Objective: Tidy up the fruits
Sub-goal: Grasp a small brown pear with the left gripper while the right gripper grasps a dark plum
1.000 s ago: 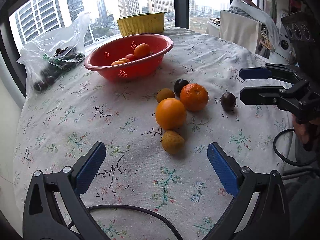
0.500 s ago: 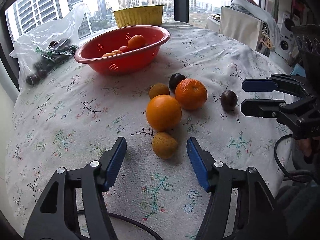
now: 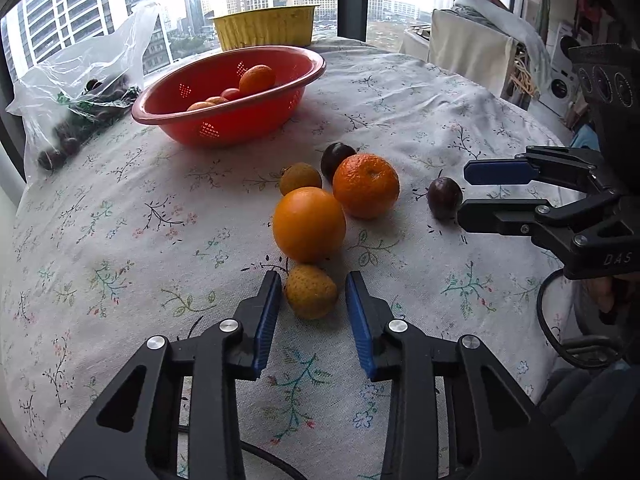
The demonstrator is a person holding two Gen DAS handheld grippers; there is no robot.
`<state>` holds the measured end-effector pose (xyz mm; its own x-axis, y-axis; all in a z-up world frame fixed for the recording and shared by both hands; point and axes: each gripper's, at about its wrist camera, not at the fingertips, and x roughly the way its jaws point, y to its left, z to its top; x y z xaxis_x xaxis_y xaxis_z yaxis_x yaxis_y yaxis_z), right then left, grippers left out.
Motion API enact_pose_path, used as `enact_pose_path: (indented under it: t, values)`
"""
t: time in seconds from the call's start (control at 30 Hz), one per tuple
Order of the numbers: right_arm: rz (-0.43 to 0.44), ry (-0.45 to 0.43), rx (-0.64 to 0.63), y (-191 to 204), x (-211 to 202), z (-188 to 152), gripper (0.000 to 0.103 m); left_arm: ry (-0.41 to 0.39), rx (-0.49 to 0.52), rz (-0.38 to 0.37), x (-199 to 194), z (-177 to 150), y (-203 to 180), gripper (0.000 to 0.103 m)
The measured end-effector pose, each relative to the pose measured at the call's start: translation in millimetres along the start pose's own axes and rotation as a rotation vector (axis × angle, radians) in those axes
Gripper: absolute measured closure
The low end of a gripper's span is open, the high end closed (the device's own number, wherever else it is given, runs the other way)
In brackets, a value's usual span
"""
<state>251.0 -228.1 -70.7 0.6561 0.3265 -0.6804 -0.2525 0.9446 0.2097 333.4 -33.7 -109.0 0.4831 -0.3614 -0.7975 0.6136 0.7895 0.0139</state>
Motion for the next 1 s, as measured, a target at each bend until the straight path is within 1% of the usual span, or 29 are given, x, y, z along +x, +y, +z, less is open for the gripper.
enact_pose_path:
  t: [0.03,0.07,0.17,0.2,0.43,0.57,0.63,0.77,0.87,0.93,1.0]
  values:
    - [-0.002,0.001,0.001,0.4,0.7,0.4,0.044,0.001,0.003,0.001,0.0,-0.3,-0.8,0.071]
    - [-0.002,0.002,0.001,0.3,0.7,0.4,0.045,0.003,0.007,-0.001,0.1,-0.8,-1.9,0.075]
    - [-0.004,0.005,-0.002,1.2,1.3,1.0,0.045,0.0,0.01,0.003,-0.5,-1.9,-3.0,0.076]
    - [-0.004,0.007,-0.003,1.4,1.7,1.1,0.046,-0.001,0.011,0.006,-0.7,-2.1,-2.8,0.079]
    - [-0.012,0.025,-0.009,2.6,6.7,2.7,0.048,-0.011,0.007,-0.002,-4.2,-5.7,-1.6,0.079]
    - [-0.022,0.055,-0.006,1.8,14.3,4.7,0.049,-0.022,0.002,-0.008,-9.8,-7.9,-2.0,0.079]
    - [-0.028,0.072,-0.006,1.8,18.7,5.1,0.051,-0.026,-0.001,-0.01,-13.2,-9.8,-2.0,0.079]
    - [-0.04,0.084,-0.026,4.4,22.8,7.6,0.052,-0.032,-0.006,-0.014,-17.6,-13.3,-1.9,0.079]
    - [-0.055,0.093,-0.046,7.5,26.2,9.9,0.056,-0.035,-0.01,-0.017,-19.7,-16.0,-1.7,0.079]
    - [-0.068,0.099,-0.065,10.0,27.6,10.5,0.062,-0.036,-0.014,-0.019,-19.9,-17.2,-1.2,0.079]
    - [-0.079,0.1,-0.081,12.5,28.0,9.7,0.064,-0.036,-0.018,-0.021,-20.0,-18.7,-0.2,0.079]
